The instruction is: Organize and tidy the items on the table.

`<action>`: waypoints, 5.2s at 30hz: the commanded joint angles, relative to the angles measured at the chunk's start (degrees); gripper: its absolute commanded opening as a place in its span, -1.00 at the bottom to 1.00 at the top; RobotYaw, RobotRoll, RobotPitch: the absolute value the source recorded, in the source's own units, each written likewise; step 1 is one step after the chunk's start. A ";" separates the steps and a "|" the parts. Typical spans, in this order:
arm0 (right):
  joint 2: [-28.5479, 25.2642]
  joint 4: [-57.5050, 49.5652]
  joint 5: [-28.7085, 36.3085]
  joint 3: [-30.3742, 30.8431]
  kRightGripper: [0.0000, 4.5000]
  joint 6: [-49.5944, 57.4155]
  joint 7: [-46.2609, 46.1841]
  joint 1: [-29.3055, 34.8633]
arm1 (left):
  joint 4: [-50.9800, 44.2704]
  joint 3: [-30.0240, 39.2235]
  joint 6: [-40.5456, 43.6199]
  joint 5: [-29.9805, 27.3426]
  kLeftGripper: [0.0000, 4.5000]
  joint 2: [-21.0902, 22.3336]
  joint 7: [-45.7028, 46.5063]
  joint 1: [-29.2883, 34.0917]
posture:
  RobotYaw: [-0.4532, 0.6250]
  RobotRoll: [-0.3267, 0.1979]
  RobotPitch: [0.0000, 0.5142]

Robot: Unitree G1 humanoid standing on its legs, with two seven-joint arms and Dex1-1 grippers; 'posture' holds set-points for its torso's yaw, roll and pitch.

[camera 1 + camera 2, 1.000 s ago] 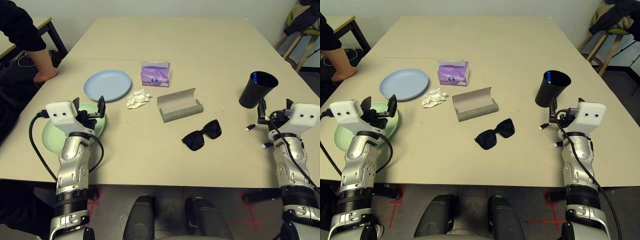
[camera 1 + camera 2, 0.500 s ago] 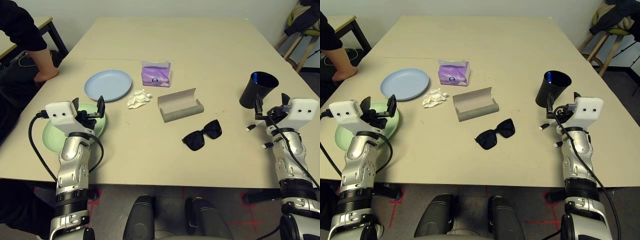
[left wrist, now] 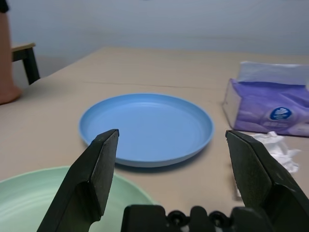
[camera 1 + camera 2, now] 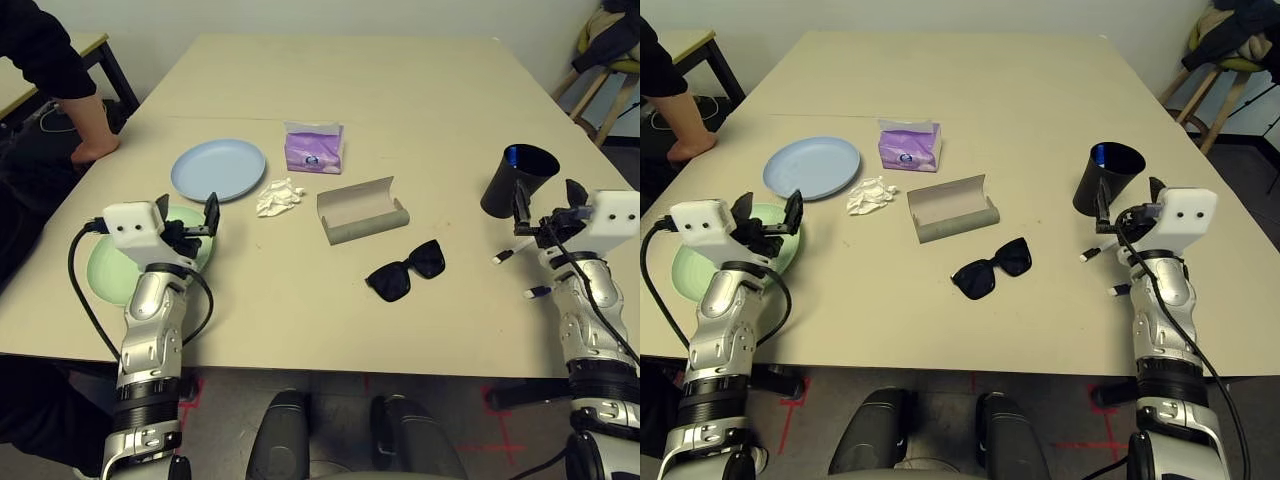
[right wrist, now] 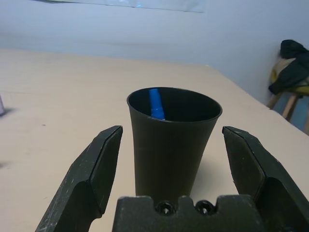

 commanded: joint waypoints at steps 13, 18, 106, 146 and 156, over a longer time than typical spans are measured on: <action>-4.26 -0.72 4.98 5.69 0.98 -0.31 24.36 -0.11 | -1.33 0.20 0.72 -0.08 1.00 1.32 -1.24 1.76 | 0.29 0.25 -0.73; -5.54 0.63 7.07 8.75 0.98 1.54 34.48 -2.90 | -2.01 0.53 1.22 -0.51 1.00 2.22 -1.51 2.19 | 0.32 0.25 -0.74; -4.62 5.11 7.71 17.70 1.00 -4.42 60.38 -7.47 | 14.61 13.54 55.82 -5.15 -0.99 27.03 -4.88 -10.97 | 0.38 0.25 -0.80; -3.34 2.17 7.46 14.45 1.00 1.51 47.16 -8.55 | 18.36 14.00 49.90 -6.02 -0.99 13.08 8.63 -32.71 | 0.34 0.25 -0.81; -2.57 -0.97 8.28 15.26 1.00 3.35 44.11 -7.17 | 42.73 12.03 32.90 -2.89 -0.99 12.45 12.55 -44.77 | 0.32 0.25 -0.78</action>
